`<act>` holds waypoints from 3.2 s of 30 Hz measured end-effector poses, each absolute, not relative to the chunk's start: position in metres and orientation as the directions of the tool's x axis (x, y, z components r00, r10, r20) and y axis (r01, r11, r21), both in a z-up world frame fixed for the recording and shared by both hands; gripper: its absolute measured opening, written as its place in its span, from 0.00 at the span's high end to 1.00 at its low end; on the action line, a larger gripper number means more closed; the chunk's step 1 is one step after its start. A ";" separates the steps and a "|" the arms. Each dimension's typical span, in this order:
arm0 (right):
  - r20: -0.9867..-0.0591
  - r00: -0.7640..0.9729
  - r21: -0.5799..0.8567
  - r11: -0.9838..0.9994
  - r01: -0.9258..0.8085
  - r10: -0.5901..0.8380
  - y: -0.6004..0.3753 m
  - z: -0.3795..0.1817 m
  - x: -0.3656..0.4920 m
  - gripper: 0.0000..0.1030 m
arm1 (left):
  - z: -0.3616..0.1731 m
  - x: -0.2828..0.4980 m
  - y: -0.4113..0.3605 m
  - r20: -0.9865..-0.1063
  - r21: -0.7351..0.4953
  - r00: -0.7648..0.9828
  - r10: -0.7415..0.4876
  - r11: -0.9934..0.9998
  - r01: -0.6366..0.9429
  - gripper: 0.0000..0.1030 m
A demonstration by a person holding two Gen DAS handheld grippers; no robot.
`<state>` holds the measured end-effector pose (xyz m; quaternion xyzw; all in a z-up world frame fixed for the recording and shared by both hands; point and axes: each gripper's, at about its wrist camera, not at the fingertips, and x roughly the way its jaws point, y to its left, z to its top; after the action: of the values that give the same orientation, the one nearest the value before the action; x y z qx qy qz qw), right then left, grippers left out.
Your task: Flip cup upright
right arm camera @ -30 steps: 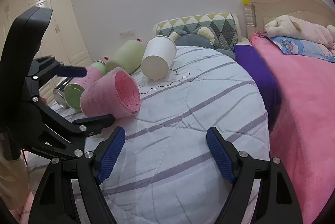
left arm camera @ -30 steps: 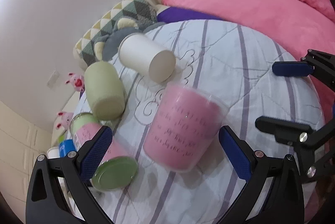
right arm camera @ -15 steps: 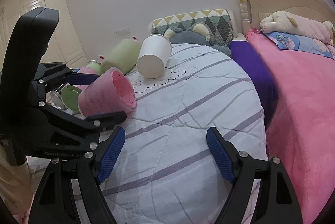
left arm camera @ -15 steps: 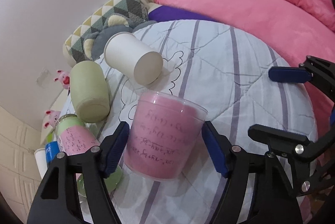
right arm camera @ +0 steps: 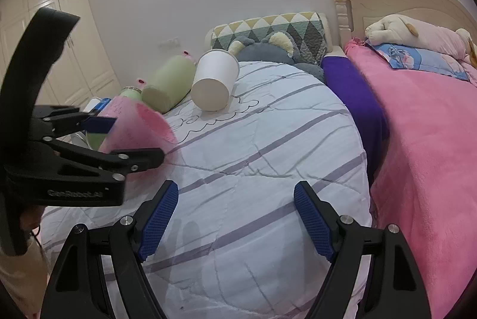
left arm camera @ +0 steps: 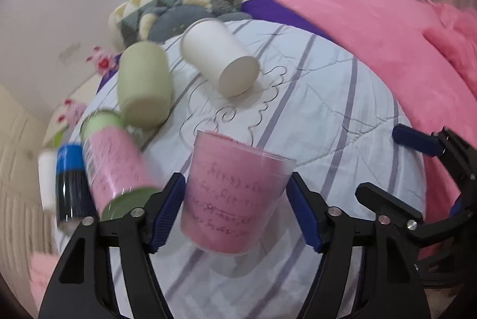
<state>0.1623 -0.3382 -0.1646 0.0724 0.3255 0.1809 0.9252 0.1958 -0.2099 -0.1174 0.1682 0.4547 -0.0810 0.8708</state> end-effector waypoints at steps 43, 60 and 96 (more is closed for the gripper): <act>-0.596 0.706 0.150 0.917 -0.370 0.383 -0.275 -0.135 0.136 0.21 | -0.107 0.127 -0.118 -0.773 0.066 0.634 -0.029 0.990 0.126 0.07; -0.496 0.831 0.045 0.963 -0.265 0.252 -0.253 -0.070 0.069 0.21 | -0.049 0.036 -0.072 -0.567 0.032 0.823 -0.022 0.998 0.049 0.01; -0.280 0.940 -0.002 0.980 -0.201 0.193 -0.222 -0.028 0.001 0.21 | -0.001 -0.019 -0.046 -0.396 -0.008 0.917 0.046 0.999 -0.053 0.00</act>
<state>0.0008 -0.2218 -0.0277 -0.0152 0.1408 0.1000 0.9849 -0.0194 -0.0462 -0.0014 -0.0090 0.2018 0.0252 0.9791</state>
